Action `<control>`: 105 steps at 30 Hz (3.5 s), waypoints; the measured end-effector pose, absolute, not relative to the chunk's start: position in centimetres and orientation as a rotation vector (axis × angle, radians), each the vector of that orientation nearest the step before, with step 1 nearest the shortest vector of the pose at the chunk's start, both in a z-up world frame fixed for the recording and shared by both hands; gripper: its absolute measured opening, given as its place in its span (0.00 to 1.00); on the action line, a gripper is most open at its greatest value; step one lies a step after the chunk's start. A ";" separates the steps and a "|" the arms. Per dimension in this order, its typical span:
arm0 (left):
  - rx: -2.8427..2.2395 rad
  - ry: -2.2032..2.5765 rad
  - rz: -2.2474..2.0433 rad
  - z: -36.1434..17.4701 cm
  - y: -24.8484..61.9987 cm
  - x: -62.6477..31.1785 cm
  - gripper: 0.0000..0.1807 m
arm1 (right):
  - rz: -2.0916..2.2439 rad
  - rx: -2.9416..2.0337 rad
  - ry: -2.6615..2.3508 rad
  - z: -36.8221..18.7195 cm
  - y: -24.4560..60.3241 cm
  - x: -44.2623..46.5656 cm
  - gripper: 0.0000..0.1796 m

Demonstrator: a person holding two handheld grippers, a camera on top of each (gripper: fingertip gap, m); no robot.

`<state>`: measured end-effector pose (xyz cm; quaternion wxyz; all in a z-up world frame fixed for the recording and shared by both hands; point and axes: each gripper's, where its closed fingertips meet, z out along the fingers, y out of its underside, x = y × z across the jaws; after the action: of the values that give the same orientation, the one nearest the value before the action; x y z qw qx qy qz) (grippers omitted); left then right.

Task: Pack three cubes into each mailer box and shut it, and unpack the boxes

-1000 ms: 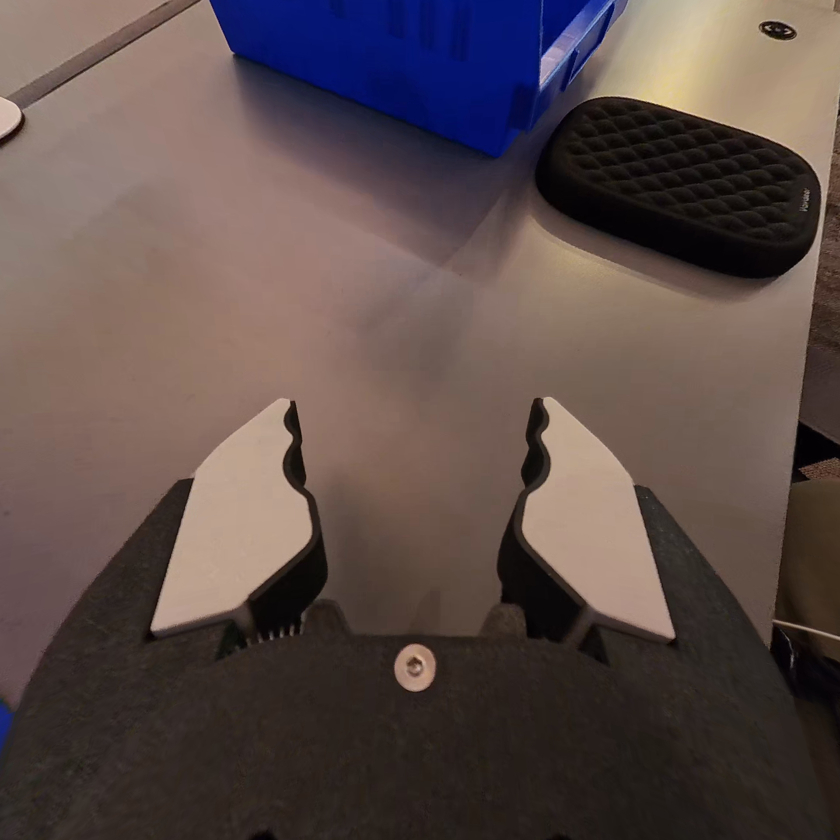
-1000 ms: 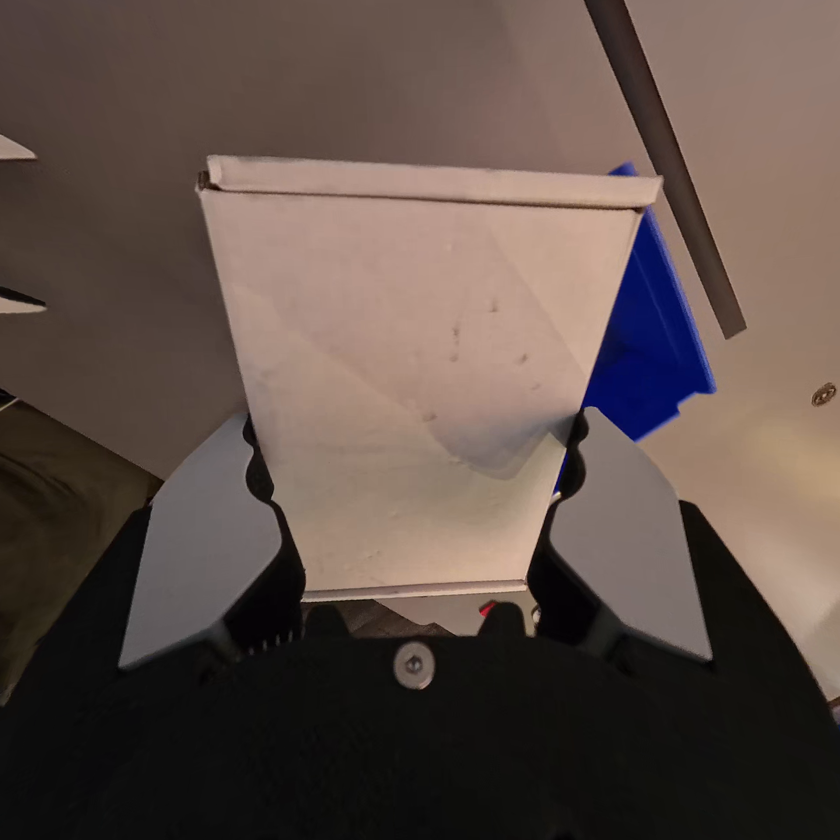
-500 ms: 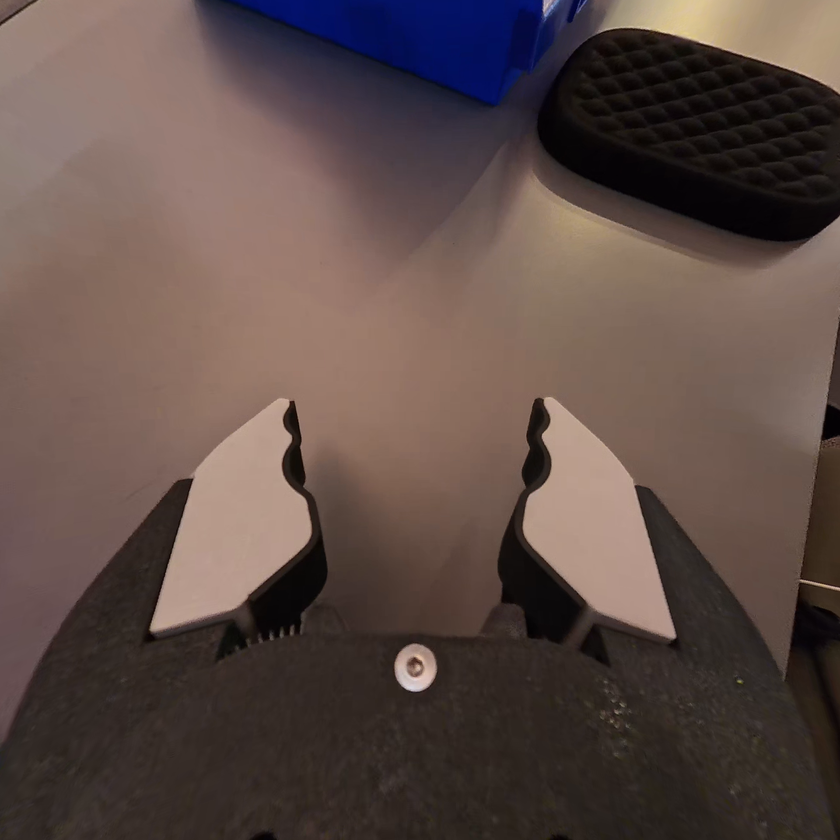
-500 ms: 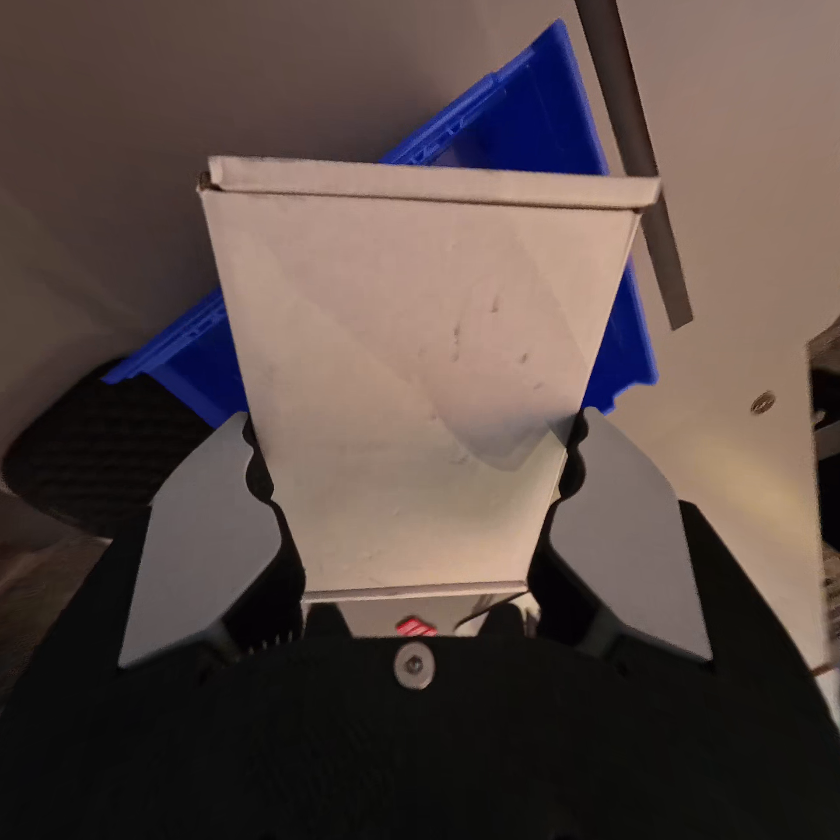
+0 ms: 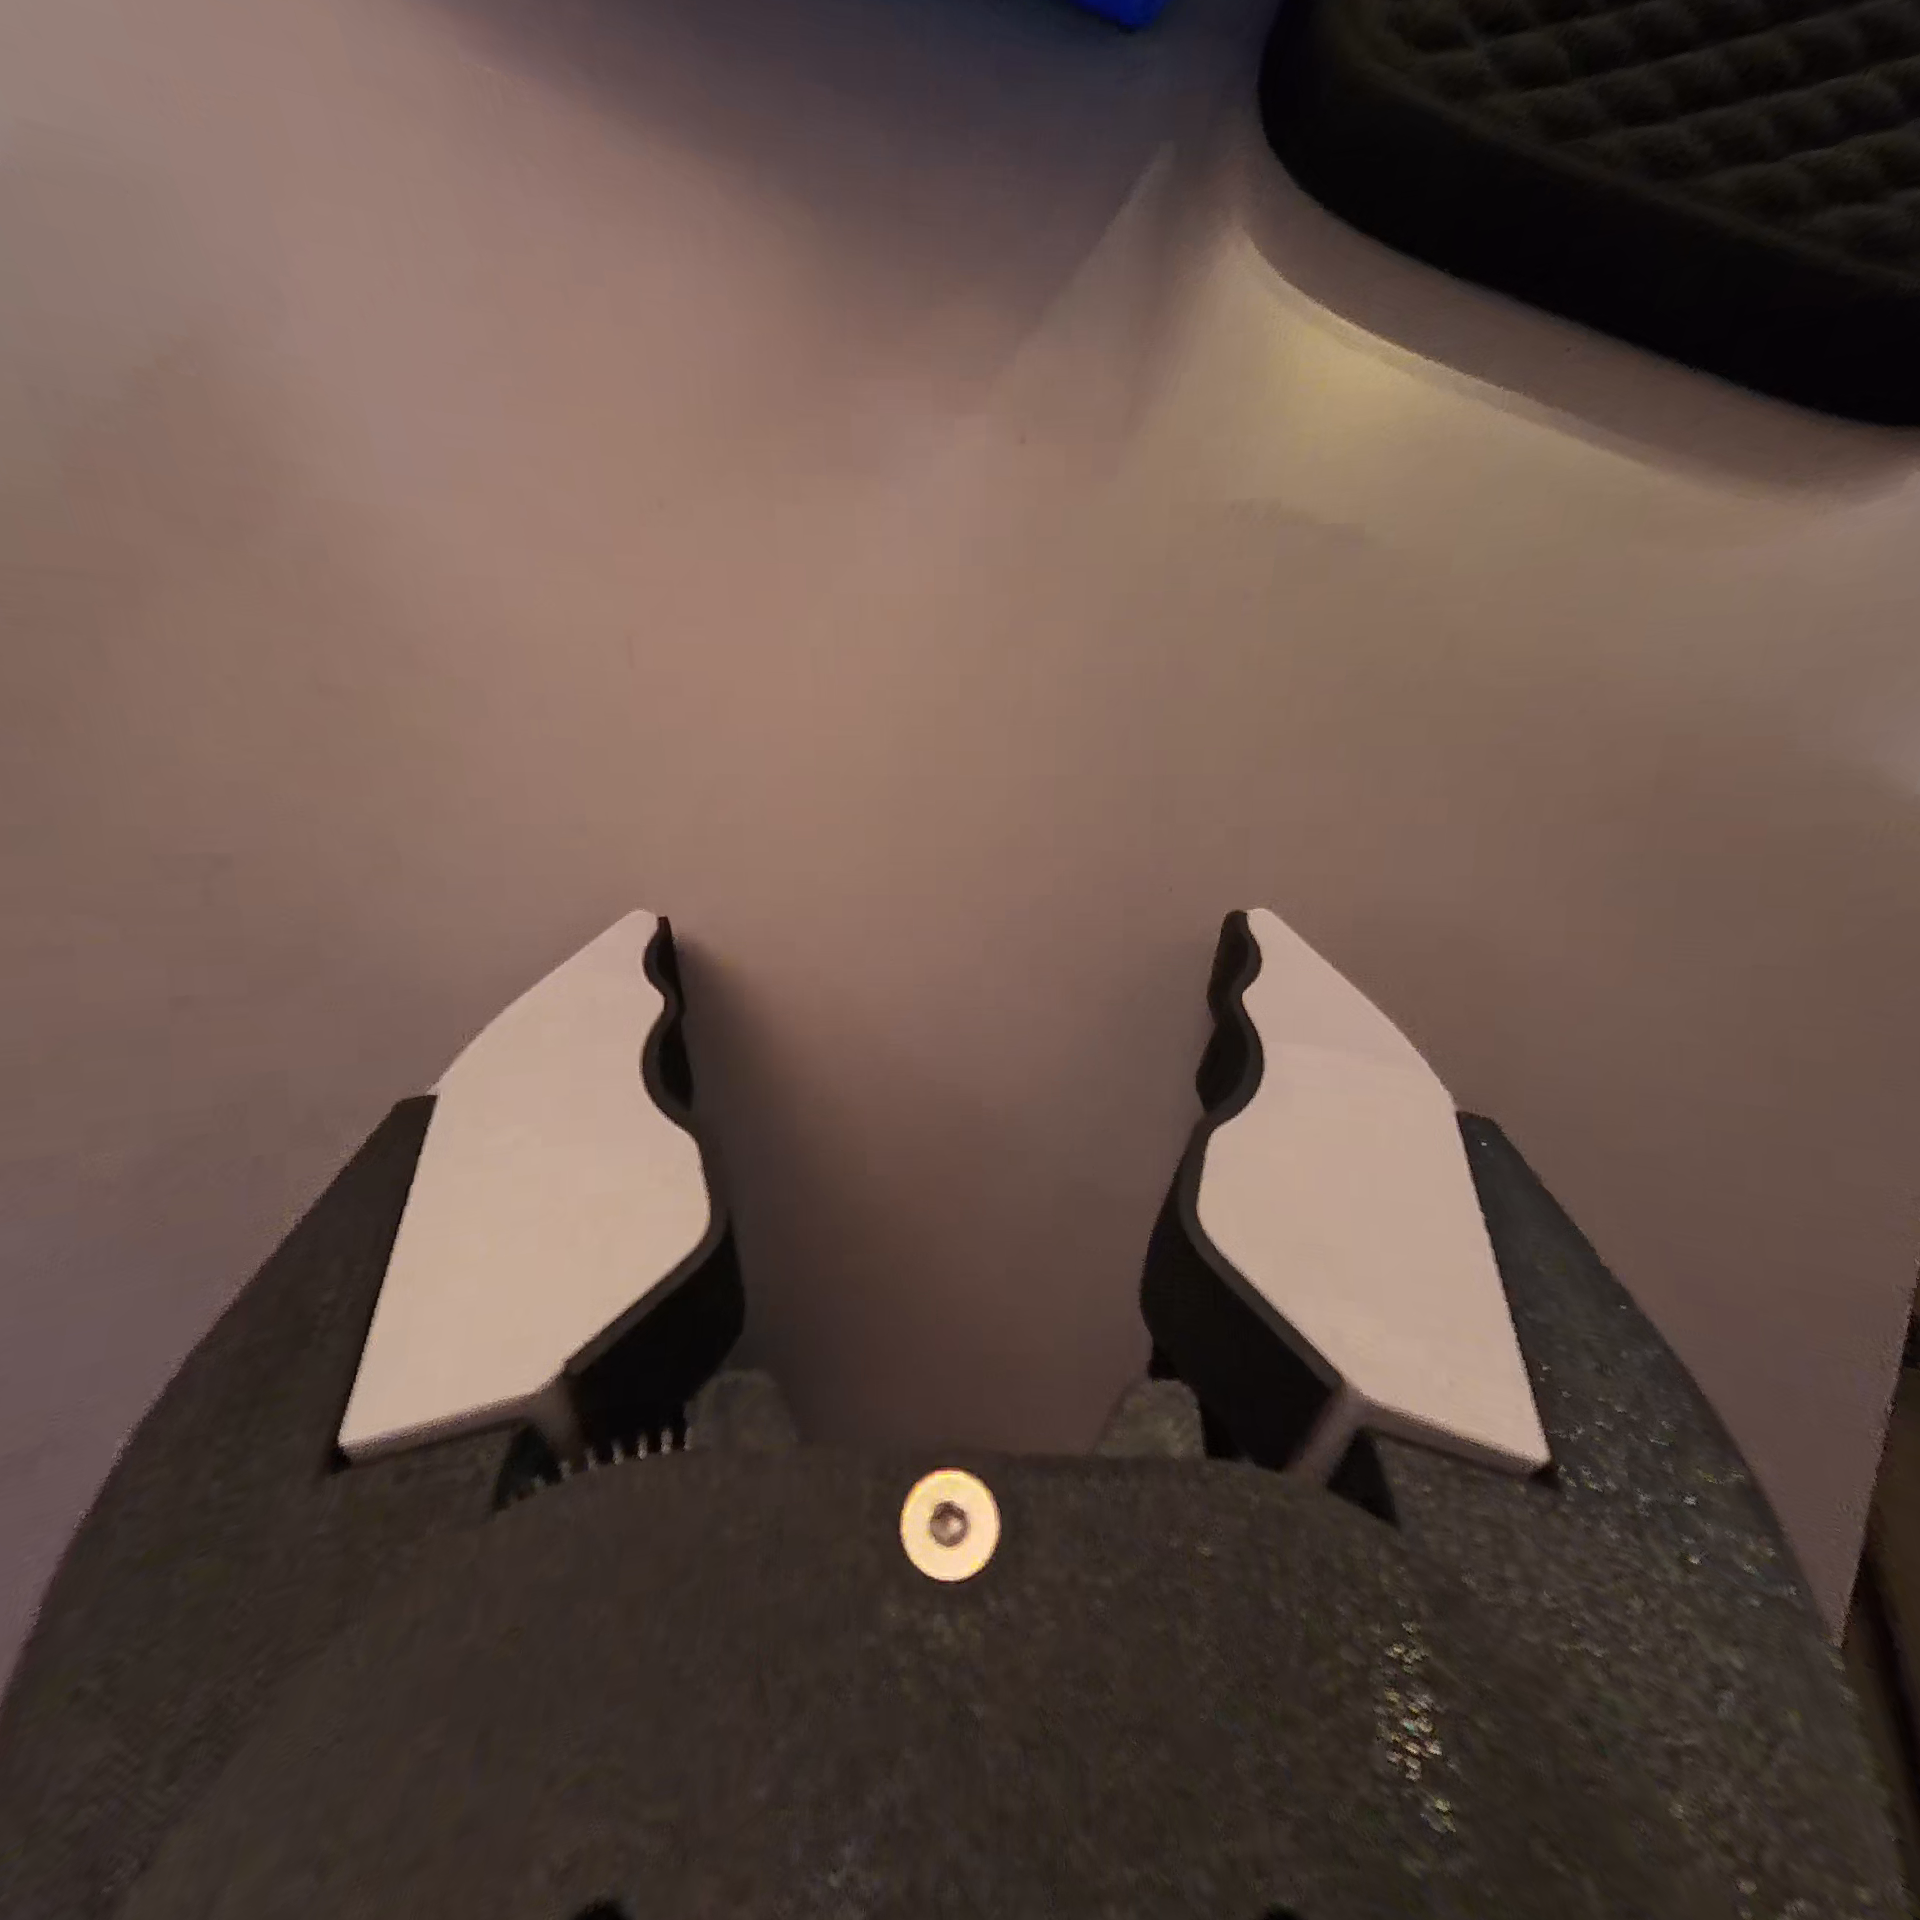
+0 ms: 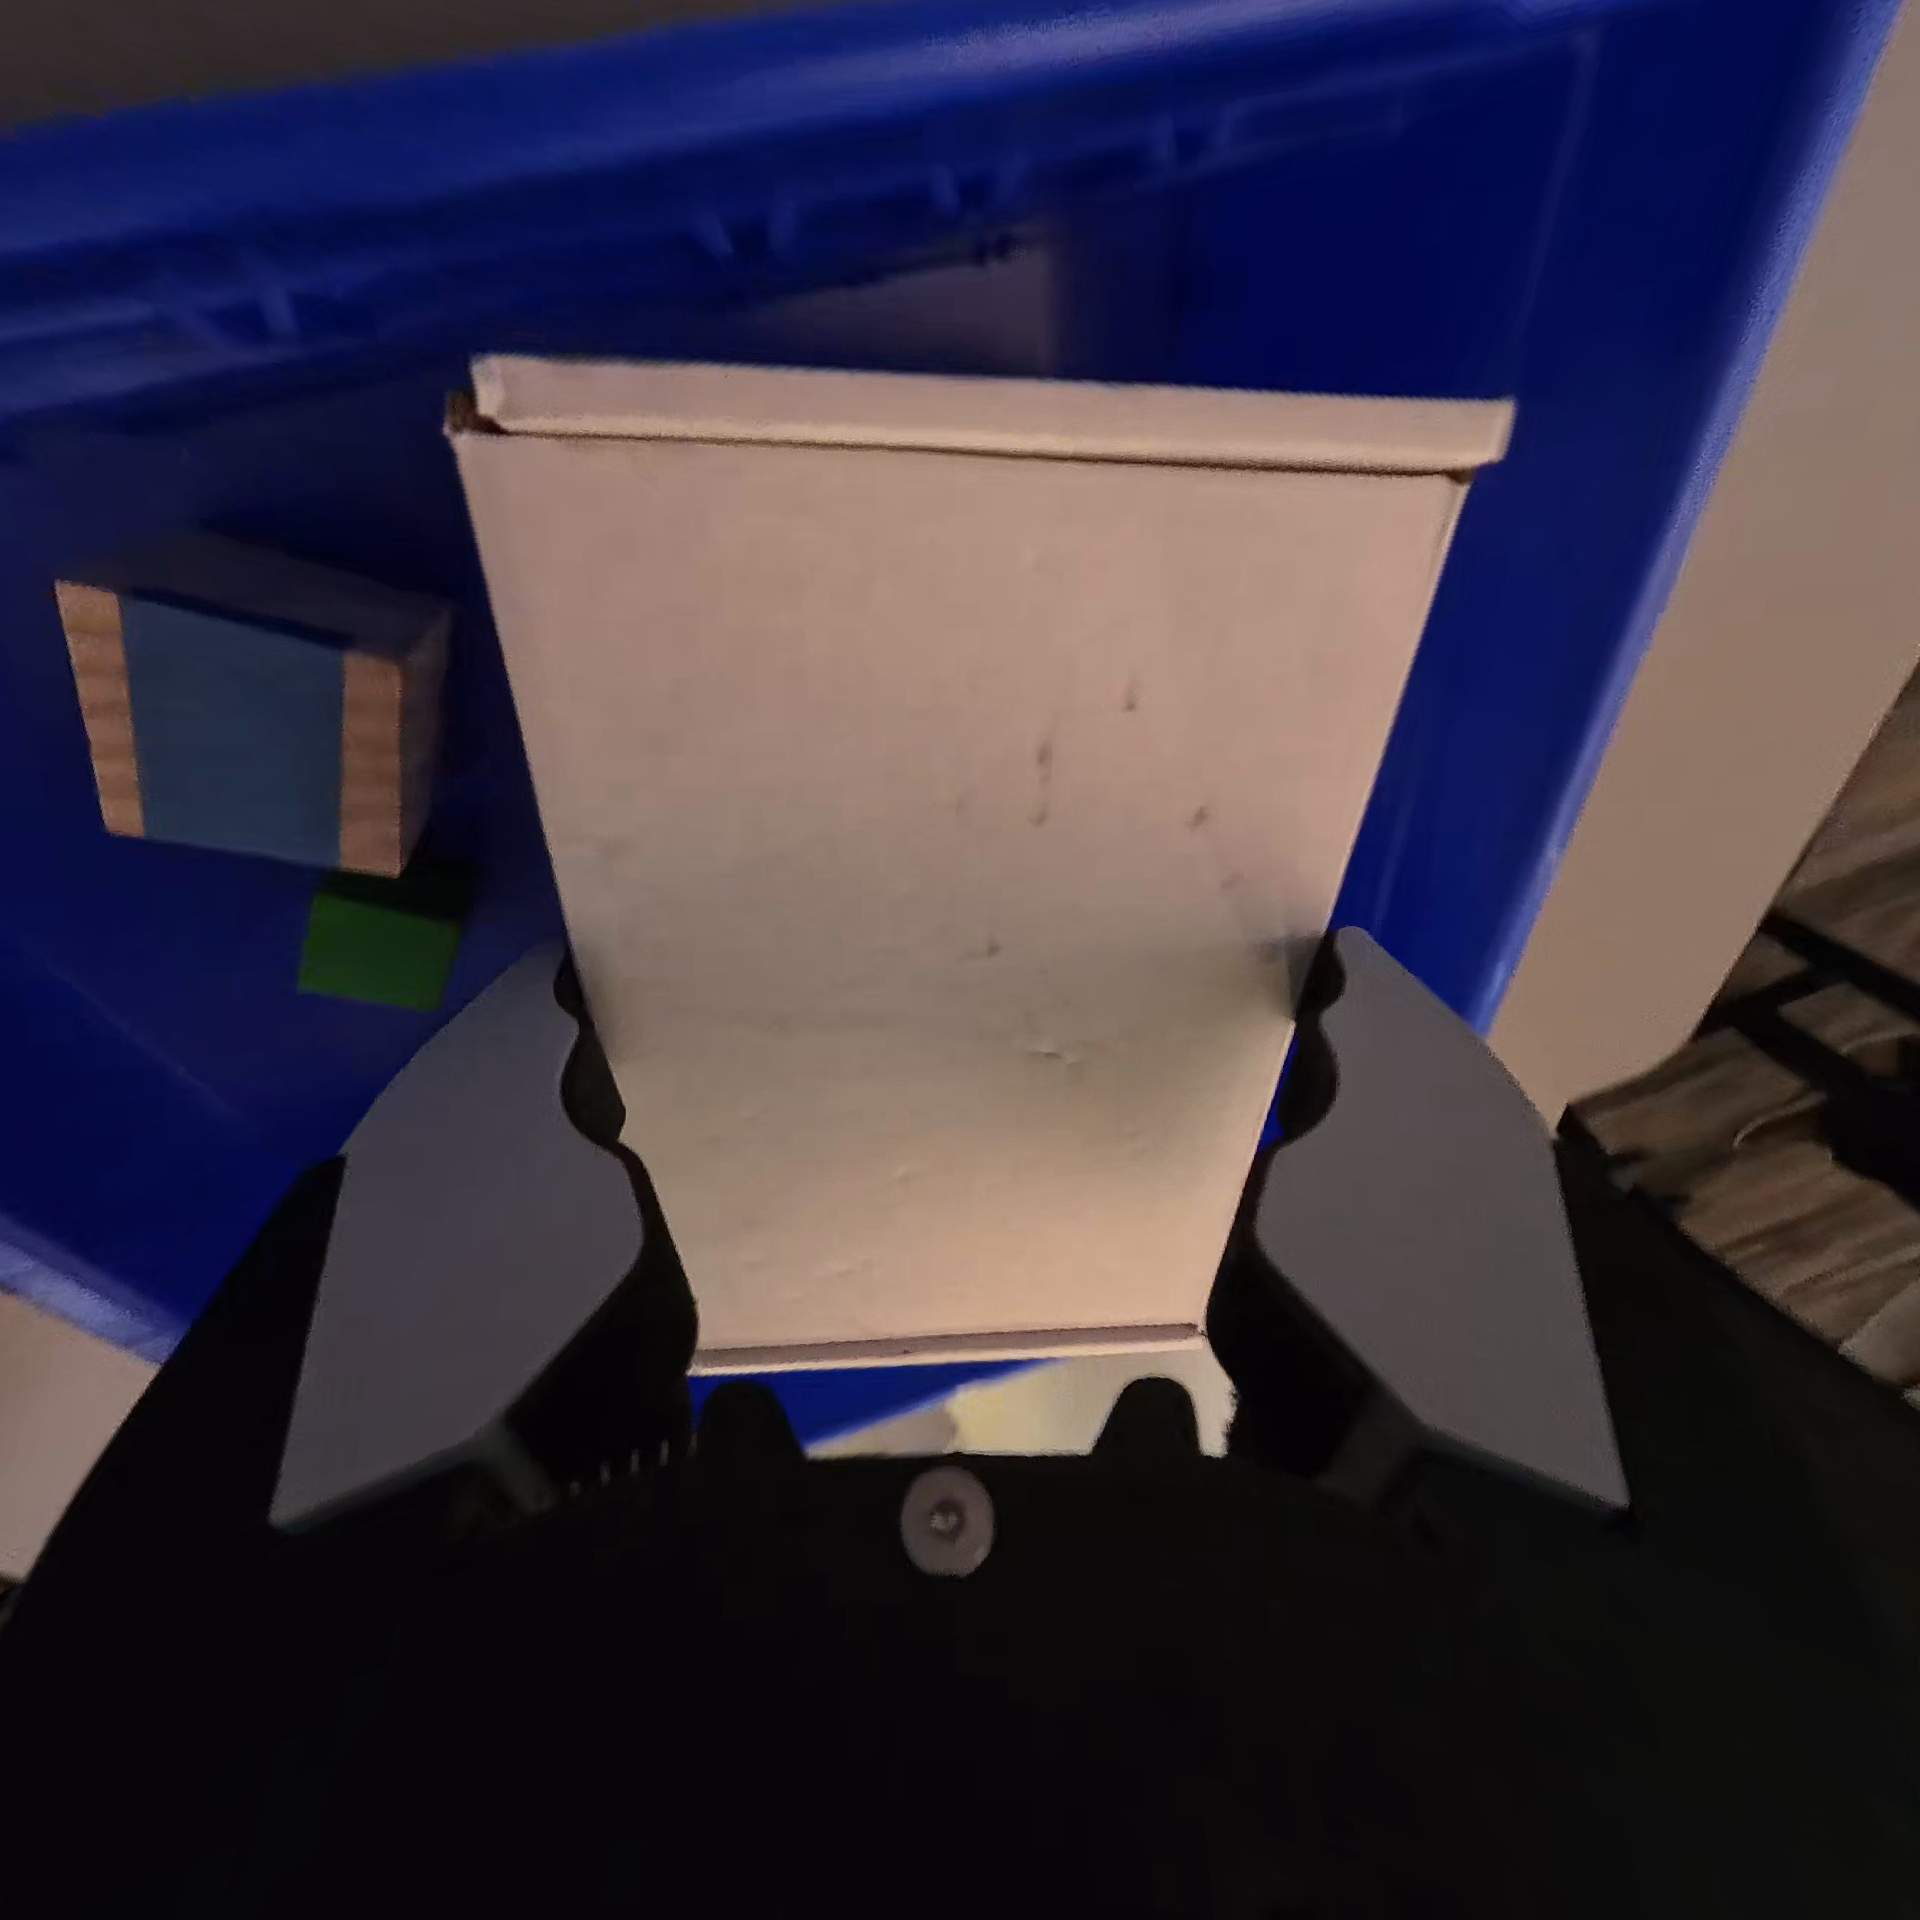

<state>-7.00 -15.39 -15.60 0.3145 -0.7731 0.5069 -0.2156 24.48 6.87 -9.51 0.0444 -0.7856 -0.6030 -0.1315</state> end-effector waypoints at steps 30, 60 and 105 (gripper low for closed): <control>-1.965 1.240 -0.478 -13.6 -13.9 -7.3 0.55 | -0.201 -1.637 -1.160 7.1 8.8 16.6 0.67; -2.206 1.891 0.368 -8.9 8.1 -32.6 0.62 | 0.328 -1.242 -0.820 17.7 0.0 3.5 0.48; -2.475 1.976 0.141 -11.5 8.0 -33.2 0.66 | 0.255 -1.177 -1.003 17.6 -3.2 1.5 0.50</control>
<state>-33.17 7.98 -11.45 -0.0143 -0.7805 0.6233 0.0445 1.49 -3.22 17.62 0.7081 -0.5302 -0.4519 0.1149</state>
